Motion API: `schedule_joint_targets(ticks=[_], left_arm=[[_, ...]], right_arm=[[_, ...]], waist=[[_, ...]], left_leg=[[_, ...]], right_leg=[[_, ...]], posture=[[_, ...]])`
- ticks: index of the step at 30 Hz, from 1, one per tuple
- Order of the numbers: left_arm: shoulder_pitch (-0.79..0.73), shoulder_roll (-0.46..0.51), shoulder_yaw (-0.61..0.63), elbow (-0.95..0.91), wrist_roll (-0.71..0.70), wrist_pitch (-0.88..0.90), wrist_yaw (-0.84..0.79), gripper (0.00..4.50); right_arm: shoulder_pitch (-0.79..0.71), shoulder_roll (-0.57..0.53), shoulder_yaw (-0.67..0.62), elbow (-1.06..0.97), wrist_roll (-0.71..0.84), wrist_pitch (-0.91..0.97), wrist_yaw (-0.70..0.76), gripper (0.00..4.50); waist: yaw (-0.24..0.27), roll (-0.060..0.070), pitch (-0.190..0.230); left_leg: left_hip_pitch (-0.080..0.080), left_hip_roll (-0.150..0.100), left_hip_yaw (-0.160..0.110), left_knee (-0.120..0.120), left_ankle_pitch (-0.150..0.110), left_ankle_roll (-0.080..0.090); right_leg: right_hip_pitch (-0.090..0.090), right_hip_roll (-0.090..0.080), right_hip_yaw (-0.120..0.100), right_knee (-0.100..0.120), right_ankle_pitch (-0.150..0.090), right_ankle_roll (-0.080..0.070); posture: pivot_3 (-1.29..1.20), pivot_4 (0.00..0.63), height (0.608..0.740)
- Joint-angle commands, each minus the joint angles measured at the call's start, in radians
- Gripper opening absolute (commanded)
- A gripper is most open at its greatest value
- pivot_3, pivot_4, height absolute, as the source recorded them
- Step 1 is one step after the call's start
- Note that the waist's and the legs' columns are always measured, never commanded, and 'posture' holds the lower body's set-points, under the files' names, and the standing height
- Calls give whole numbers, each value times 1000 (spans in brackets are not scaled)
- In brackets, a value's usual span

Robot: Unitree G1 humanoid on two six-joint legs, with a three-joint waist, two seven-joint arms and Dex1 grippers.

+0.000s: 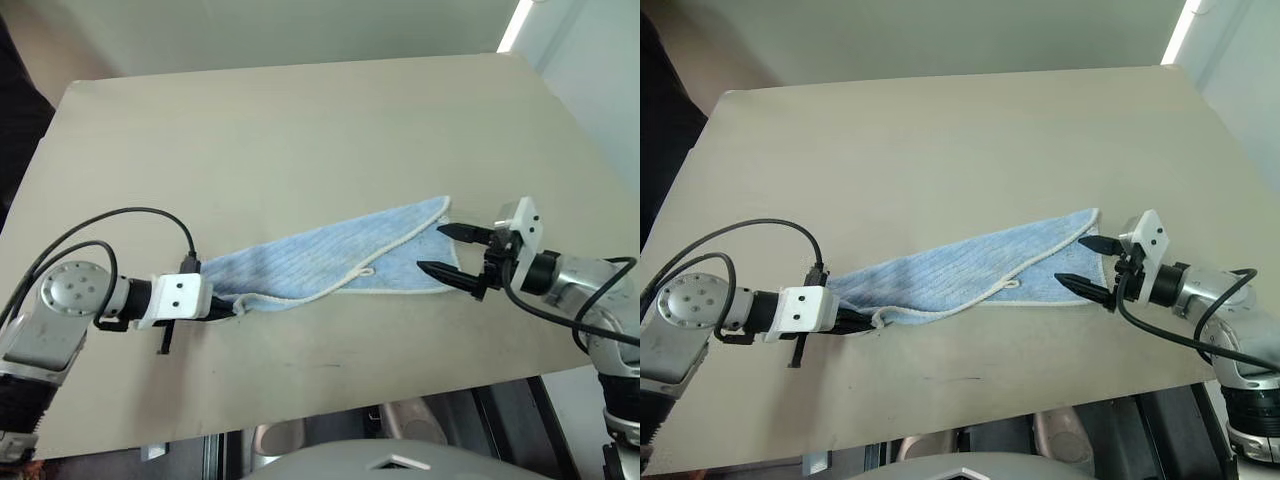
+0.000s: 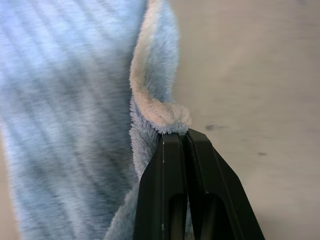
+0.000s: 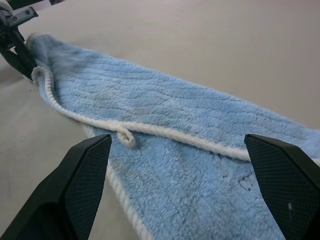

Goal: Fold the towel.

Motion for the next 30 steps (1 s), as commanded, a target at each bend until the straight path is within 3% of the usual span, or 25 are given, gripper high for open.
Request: schedule_joint_targets(ticks=[1, 4, 7, 12, 29, 30], left_arm=[[-22, -3, 26, 5, -10, 20, 6, 18], [-34, -8, 24, 12, -20, 34, -2, 18], [-37, 0, 18, 5, -46, 75, -33, 704], [-2, 22, 21, -15, -39, 74, -65, 2325], [62, 29, 7, -16, 20, -31, -78, 2325], [65, 33, 7, -14, 19, -21, -80, 1971]], right_arm=[[-22, -2, -12, -6, -5, -25, -3, 4500], [-30, 1, -9, 1, -12, -30, -7, 4500], [-31, 5, -6, -1, -16, -32, -10, 4500], [-27, 8, -5, -7, -16, -33, -16, 4500], [-29, 16, -3, 1, -16, -44, -14, 4500], [-28, 16, -3, 1, -15, -44, -14, 4500]], waist=[[0, 0, 0], [1, 0, 0], [1, 0, 0], [0, 0, 0], [0, 0, 0], [0, 0, 0]], left_leg=[[0, 0, 0, 0, 0, 0], [-1, 0, 0, 0, -2, -2], [-1, 1, 0, 0, -2, -2], [-1, 1, 0, 0, -2, -2], [0, 1, 0, 0, -2, -2], [0, 1, 0, 0, -2, -2]], right_leg=[[0, 0, 0, 0, -1, 0], [-1, 0, 0, 0, -4, 1], [-1, 0, 0, 0, -5, 1], [-1, 0, 0, 0, -5, 2], [0, 0, 0, 0, -4, 1], [0, 0, 0, 0, -4, 1]], posture=[[0, 150, 740], [0, 150, 740], [0, 150, 740], [0, 150, 740], [0, 150, 740], [0, 150, 740]])
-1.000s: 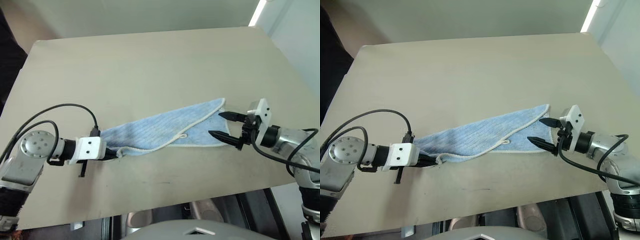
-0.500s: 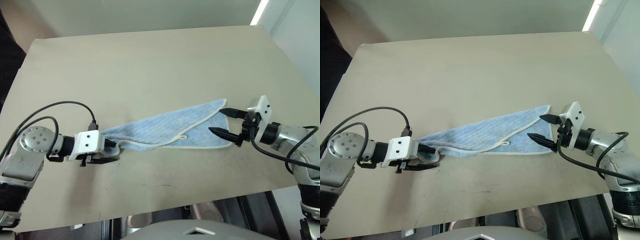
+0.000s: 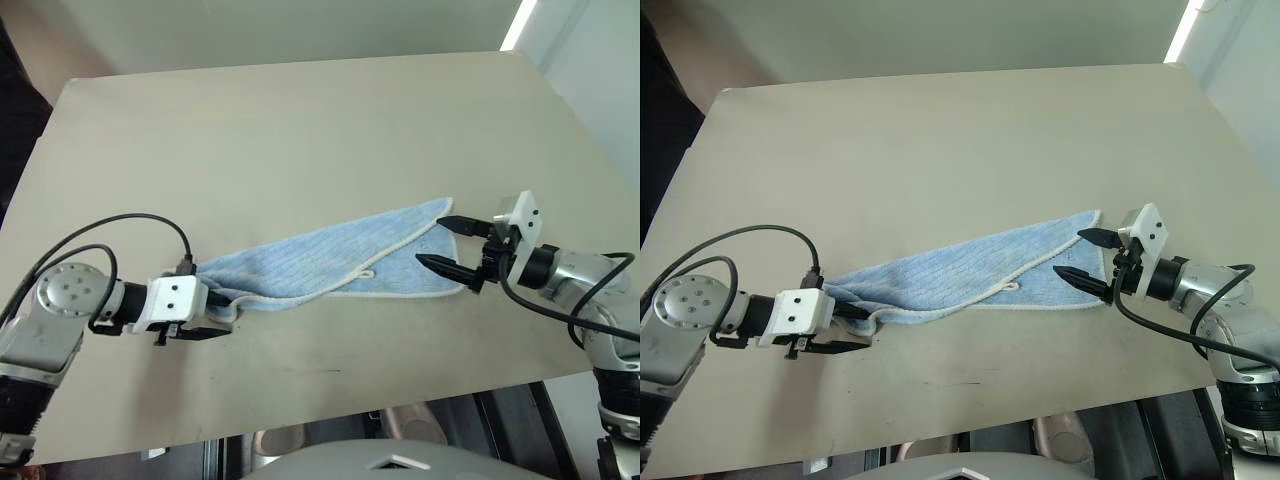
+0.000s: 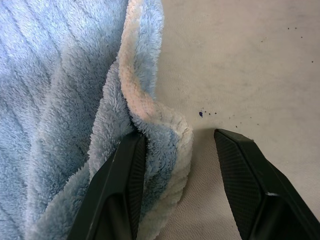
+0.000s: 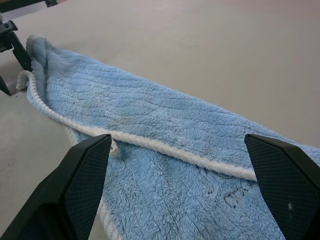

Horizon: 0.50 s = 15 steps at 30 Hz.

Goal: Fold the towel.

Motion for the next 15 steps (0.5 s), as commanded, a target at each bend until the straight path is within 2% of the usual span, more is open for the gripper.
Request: schedule_joint_targets(ticks=[1, 6, 12, 15], left_arm=[[17, 16, -5, -7, 16, -2, -13, 1785], [15, 15, 6, 6, 25, -25, -8, 68], [-4, 12, 7, 11, 24, -21, -3, 19], [-20, -9, 35, -6, -21, 29, 22, 19]], right_arm=[[-13, 1, -12, -16, 2, -19, -2, 4500], [-16, 1, -11, -13, 0, -23, -1, 4500], [-29, 2, -6, 1, -7, -31, 0, 4500], [-35, 4, -4, 8, -12, -36, 1, 4500]], waist=[[0, 0, 0], [0, 0, 0], [0, 0, 0], [-1, 0, 0]], left_leg=[[0, 0, 0, 0, 0, 0], [1, 0, 0, 0, 0, 0], [1, 0, 0, 0, 0, 0], [1, 0, 0, 0, 0, 0]], right_leg=[[0, 0, 0, 0, 0, 0], [0, 0, 0, 1, 0, 0], [0, 0, 0, 0, 0, 0], [0, 0, 0, 1, 0, -1]], posture=[[0, 150, 740], [0, 150, 740], [0, 150, 740], [0, 150, 740]])
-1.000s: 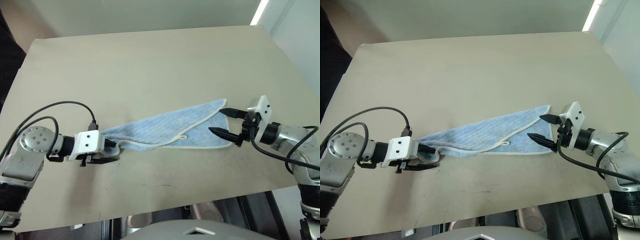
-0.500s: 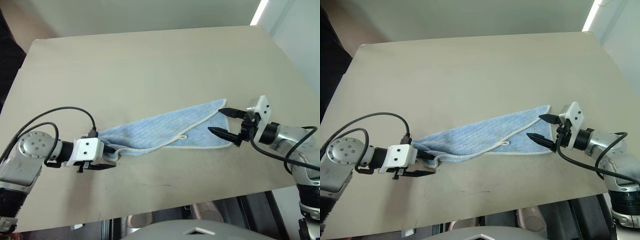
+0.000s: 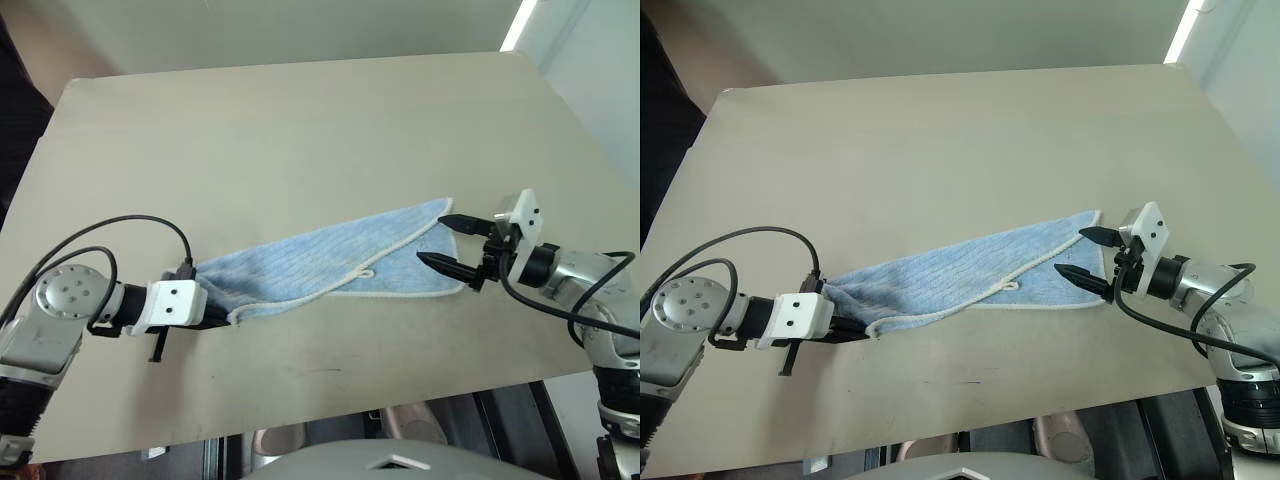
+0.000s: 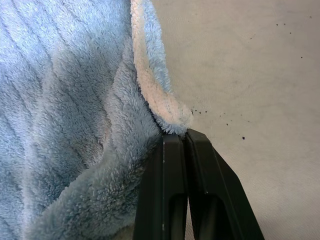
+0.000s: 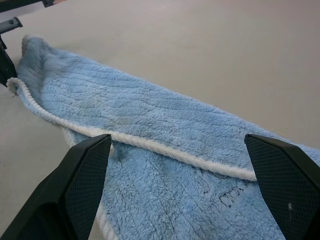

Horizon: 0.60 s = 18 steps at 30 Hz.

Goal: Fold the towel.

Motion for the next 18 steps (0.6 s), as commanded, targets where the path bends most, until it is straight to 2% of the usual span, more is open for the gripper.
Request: schedule_joint_targets(ticks=[1, 9, 14, 18], left_arm=[[-34, -20, 47, -17, -48, 79, 44, 19], [-168, -80, 207, -13, -229, 331, 162, 19], [-174, -83, 257, -23, -262, 380, 174, 19], [-151, -80, 254, -30, -252, 371, 163, 19]], right_arm=[[-22, 4, -4, -8, -4, -27, 1, 4500], [-61, 5, -5, 28, -33, -59, -3, 4500], [-126, -29, 43, 128, -156, -174, 21, 4500], [-227, -73, 101, 301, -292, -324, 44, 4500]], waist=[[0, 0, 0], [2, -1, 0], [-4, -1, 0], [-3, -1, 0]], left_leg=[[0, 0, 0, 0, 0, 0], [-1, 0, 0, 0, 0, 0], [0, 0, 2, 0, 0, 0], [0, 2, 1, 0, 0, 0]], right_leg=[[0, 0, 0, 0, 0, 0], [0, 0, 0, 0, 1, 1], [0, -1, 0, 0, 0, 1], [0, -1, 0, 0, 1, 2]], posture=[[0, 150, 740], [0, 150, 740], [0, 150, 740], [0, 150, 740]])
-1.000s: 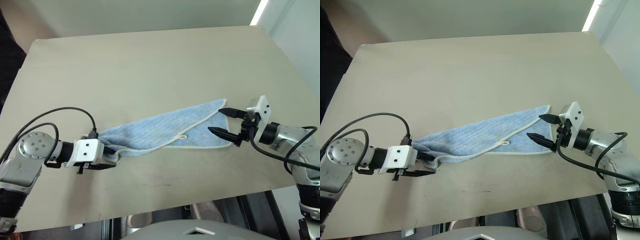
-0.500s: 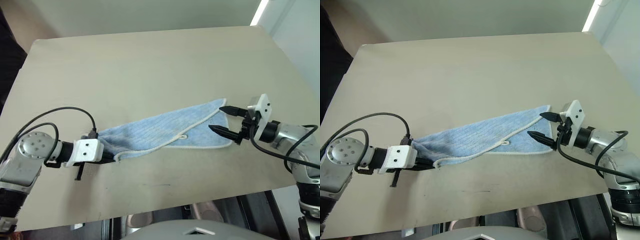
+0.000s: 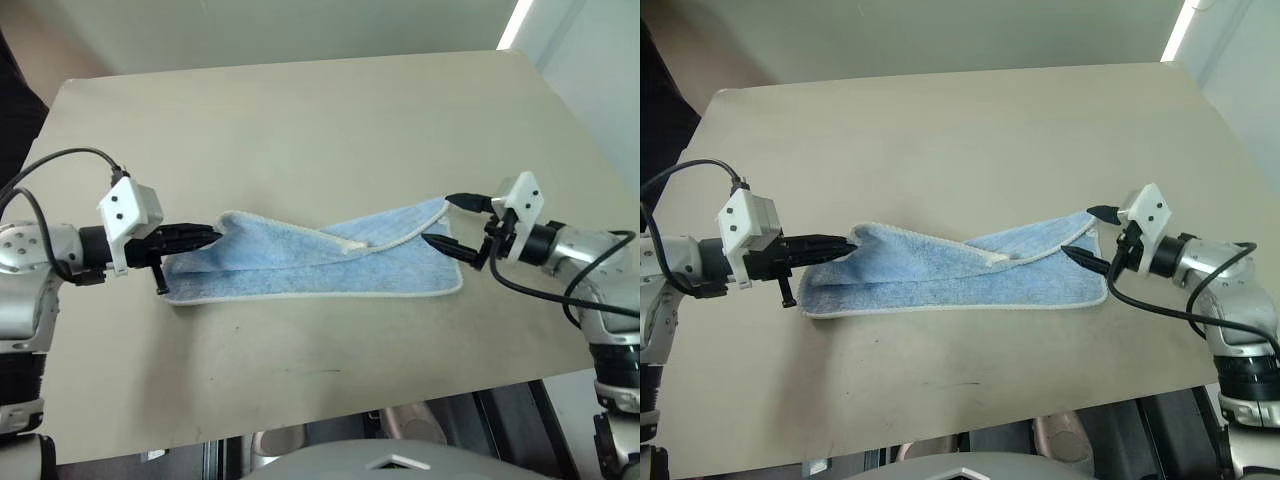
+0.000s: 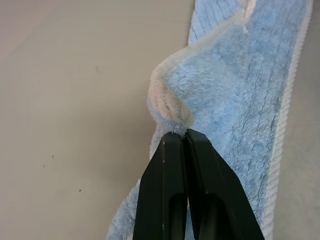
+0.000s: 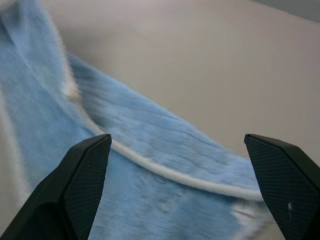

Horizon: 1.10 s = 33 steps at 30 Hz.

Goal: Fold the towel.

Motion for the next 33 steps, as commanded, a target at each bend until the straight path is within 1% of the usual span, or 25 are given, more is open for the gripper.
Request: schedule_joint_targets(ticks=[1, 4, 7, 9, 12, 14, 17, 21, 24, 27, 33], left_arm=[[12, 6, 33, -29, -6, -5, -3, 19], [18, 2, 26, -31, -1, -10, -2, 19], [27, -8, 16, -40, 2, -14, -2, 19], [30, -12, 15, -46, -2, -7, -1, 19], [32, -17, 14, -51, 0, -7, 0, 19], [33, -22, 13, -53, 3, -9, 3, 19], [38, -28, 15, -59, 6, -11, 8, 19], [48, -33, 22, -67, 7, -12, 14, 19], [55, -35, 25, -70, 8, -13, 18, 19], [64, -35, 29, -72, 7, -17, 23, 0], [68, -36, 28, -73, 8, -19, 28, 0]], right_arm=[[-80, -38, 31, 124, -119, -163, 25, 4500], [-142, -46, 75, 260, -227, -310, 8, 4500], [-225, -53, 135, 427, -349, -502, -6, 4500], [-264, -55, 160, 504, -394, -589, -3, 4500], [-327, -54, 202, 624, -480, -717, -34, 4500], [-374, -48, 232, 706, -552, -797, -87, 4500], [-432, -25, 261, 803, -611, -877, -145, 4500], [-475, -6, 291, 884, -674, -968, -207, 4500], [-489, 6, 296, 919, -677, -1006, -213, 4500], [-484, 6, 303, 931, -677, -1045, -203, 3958], [-468, 2, 285, 915, -641, -1064, -172, 1851]], waist=[[0, 0, 0], [1, 0, 0], [2, 0, 0], [2, 0, 0], [1, 0, 0], [1, 0, 0], [0, 0, 0], [0, 0, 0], [0, 0, 0], [1, 1, 0], [0, 1, 0]], left_leg=[[0, 0, 0, 0, 0, 0], [0, 1, 0, 0, 0, 0], [0, 2, 0, 0, 0, 0], [0, 3, 0, 0, 0, 1], [0, 4, 0, 0, 0, 1], [0, 5, 1, 0, 0, 1], [0, 7, 1, 0, 0, 1], [0, 10, 1, 0, 0, 1], [-1, 11, 1, -1, 0, 1], [-1, 12, 1, -1, 0, 1], [-1, 12, 2, -1, 0, 1]], right_leg=[[0, 0, 0, 0, 0, 0], [0, 0, 0, 0, 1, 0], [0, 0, 0, 0, 2, -1], [-1, 0, 0, 0, 3, -1], [-2, 0, 0, 1, 5, -1], [-2, 0, 0, 1, 7, 0], [-3, 0, 0, 1, 9, 1], [-4, 1, 0, 1, 10, 0], [-4, 1, 0, 1, 10, 0], [-5, 1, 0, 1, 10, 0], [-5, 1, 0, 1, 8, -5]], posture=[[0, 150, 740], [0, 150, 740], [0, 150, 740], [0, 150, 740], [0, 150, 740], [0, 150, 740], [0, 150, 740], [0, 150, 740], [0, 150, 740], [0, 150, 740], [0, 150, 740]])
